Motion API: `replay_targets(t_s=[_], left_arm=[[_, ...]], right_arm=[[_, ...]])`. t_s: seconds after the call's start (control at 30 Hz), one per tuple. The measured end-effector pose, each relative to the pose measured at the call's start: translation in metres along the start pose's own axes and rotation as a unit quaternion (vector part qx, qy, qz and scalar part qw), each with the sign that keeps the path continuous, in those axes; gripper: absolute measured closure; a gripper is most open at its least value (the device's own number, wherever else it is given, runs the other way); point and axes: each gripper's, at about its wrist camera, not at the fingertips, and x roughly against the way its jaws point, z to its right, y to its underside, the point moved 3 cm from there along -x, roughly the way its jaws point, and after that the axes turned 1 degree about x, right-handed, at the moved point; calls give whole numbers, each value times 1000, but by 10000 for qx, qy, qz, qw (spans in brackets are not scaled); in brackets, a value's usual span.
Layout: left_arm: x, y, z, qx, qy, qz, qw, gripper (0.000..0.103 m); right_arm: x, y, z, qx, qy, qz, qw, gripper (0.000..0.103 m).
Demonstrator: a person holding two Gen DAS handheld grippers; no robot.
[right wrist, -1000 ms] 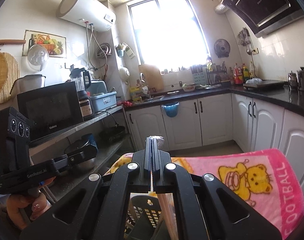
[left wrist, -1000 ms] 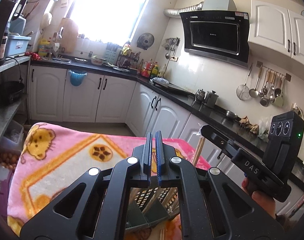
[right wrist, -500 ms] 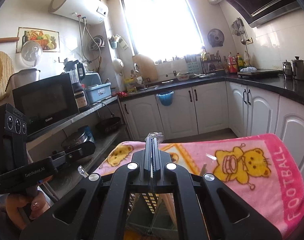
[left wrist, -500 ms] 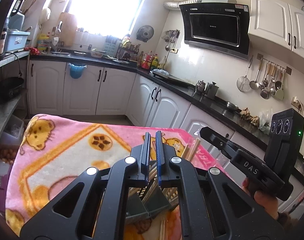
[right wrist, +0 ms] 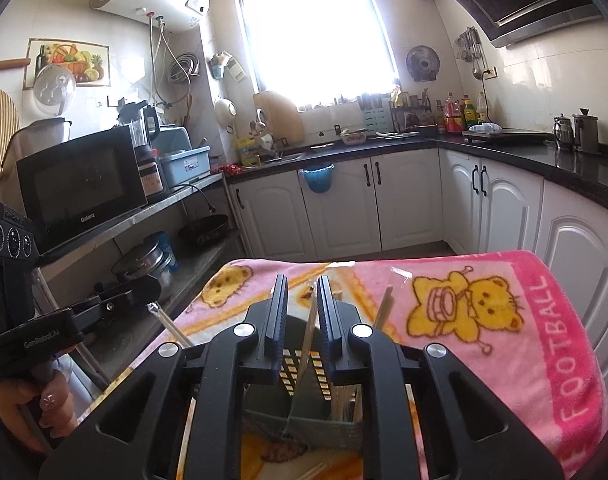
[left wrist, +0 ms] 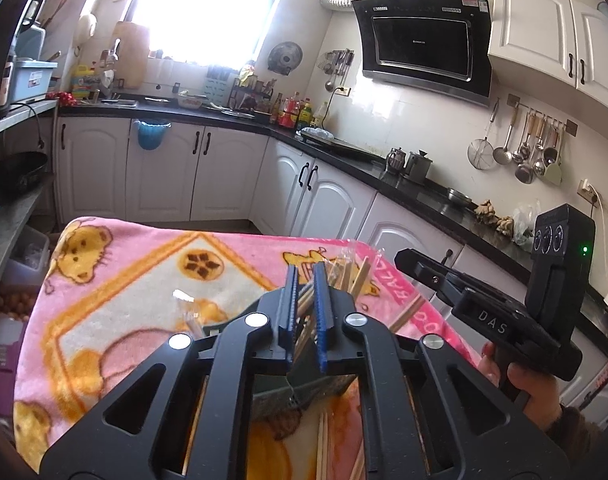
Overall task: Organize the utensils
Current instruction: 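Lower the chopsticks into the caddy and open both grippers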
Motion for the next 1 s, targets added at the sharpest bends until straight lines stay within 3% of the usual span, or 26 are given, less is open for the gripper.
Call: replay_targets(t_s=[0.1, 0.47, 1.0], left_arm=[[4, 6, 0, 23, 12, -29, 10000, 96], [16, 27, 1, 18, -51, -155, 9999, 72], [23, 47, 8, 25, -94, -249, 9996, 43]], right_arm=[[7, 3, -3, 66, 60, -18, 10000, 80], [30, 15, -8, 177, 219, -136, 9995, 64], [57, 35, -5, 228, 231, -270, 9991, 52]])
